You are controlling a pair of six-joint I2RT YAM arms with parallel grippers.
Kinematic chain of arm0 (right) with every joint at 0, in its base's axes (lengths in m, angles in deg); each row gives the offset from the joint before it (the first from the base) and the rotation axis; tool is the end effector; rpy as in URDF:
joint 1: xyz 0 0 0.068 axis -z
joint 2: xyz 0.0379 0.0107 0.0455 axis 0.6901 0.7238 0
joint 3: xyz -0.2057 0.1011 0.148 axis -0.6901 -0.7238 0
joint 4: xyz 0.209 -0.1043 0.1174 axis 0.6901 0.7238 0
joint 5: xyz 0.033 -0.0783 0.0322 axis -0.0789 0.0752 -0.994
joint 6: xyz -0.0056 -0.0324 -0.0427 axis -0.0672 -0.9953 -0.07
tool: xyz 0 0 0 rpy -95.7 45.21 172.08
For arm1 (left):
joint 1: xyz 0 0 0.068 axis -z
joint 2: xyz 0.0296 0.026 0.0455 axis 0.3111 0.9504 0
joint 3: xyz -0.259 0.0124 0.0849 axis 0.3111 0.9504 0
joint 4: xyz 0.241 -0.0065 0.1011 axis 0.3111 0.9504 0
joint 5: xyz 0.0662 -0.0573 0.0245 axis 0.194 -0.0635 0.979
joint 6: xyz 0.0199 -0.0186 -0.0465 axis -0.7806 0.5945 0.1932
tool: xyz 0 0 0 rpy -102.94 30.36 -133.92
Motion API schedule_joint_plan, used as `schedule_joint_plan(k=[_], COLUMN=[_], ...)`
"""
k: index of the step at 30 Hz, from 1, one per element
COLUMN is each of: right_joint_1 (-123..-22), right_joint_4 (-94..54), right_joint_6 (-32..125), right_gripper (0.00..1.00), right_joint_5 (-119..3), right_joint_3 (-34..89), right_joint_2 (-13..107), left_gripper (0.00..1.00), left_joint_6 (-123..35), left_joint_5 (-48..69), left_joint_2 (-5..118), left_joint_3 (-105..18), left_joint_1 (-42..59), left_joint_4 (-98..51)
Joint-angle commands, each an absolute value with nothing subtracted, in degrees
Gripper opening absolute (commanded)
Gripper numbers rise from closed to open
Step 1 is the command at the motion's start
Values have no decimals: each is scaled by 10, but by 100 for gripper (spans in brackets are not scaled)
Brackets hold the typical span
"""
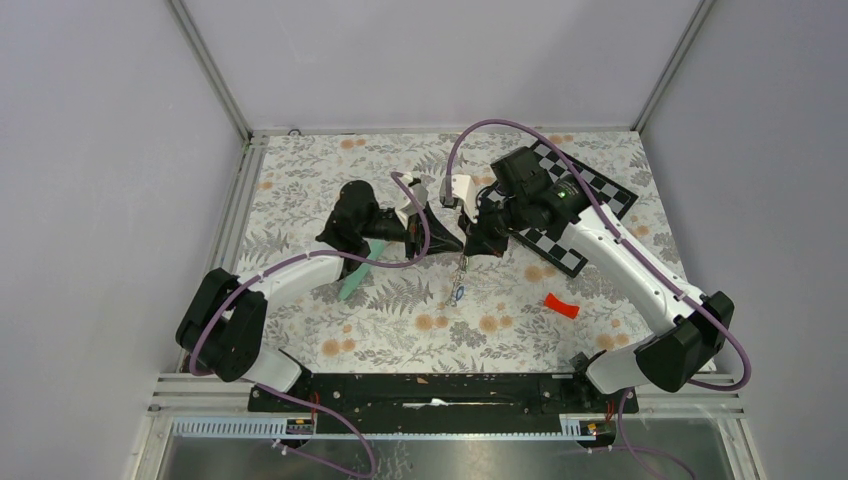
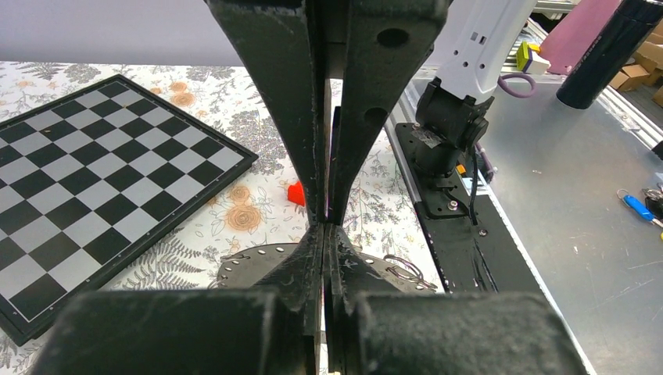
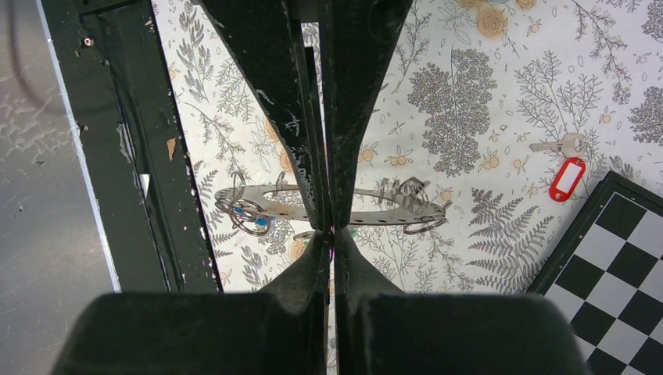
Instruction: Put the keys on the keyring
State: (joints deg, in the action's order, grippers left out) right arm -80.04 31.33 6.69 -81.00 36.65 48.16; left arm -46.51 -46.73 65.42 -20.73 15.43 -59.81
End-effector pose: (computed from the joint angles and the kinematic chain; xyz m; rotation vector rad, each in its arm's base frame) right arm 0.2267 0.1898 0.3667 -1.5478 1.8014 0.6785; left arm 0.2465 -0.2023 0.2907 1.2656 1.1902 -1.4092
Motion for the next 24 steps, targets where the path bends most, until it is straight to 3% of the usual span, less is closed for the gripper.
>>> schedule_joint_plan(k=[1, 7, 12, 14, 24], right_joint_1=[-806, -806, -806, -805, -800], right_joint_4=[278, 254, 212, 204, 188], right_joint_6=[76, 82, 99, 101, 101], right_gripper=[0, 3, 29, 35, 40], right_joint_5=[-818, -806, -798, -797, -840], right_joint_3=[371, 353, 316, 310, 284], right_joint_2=[465, 448, 415, 406, 386], left_gripper=[0, 0, 0, 0, 0], left_joint_6=[-475, -395, -308, -287, -240], left_joint_5=[-478, -448, -431, -426, -415], left_joint_2=[646, 631, 622, 619, 608], left_joint_3=[-217, -184, -154, -147, -125], left_joint_1=[158, 155, 142, 138, 136], left_joint_4=[-582, -671, -785, -812, -878])
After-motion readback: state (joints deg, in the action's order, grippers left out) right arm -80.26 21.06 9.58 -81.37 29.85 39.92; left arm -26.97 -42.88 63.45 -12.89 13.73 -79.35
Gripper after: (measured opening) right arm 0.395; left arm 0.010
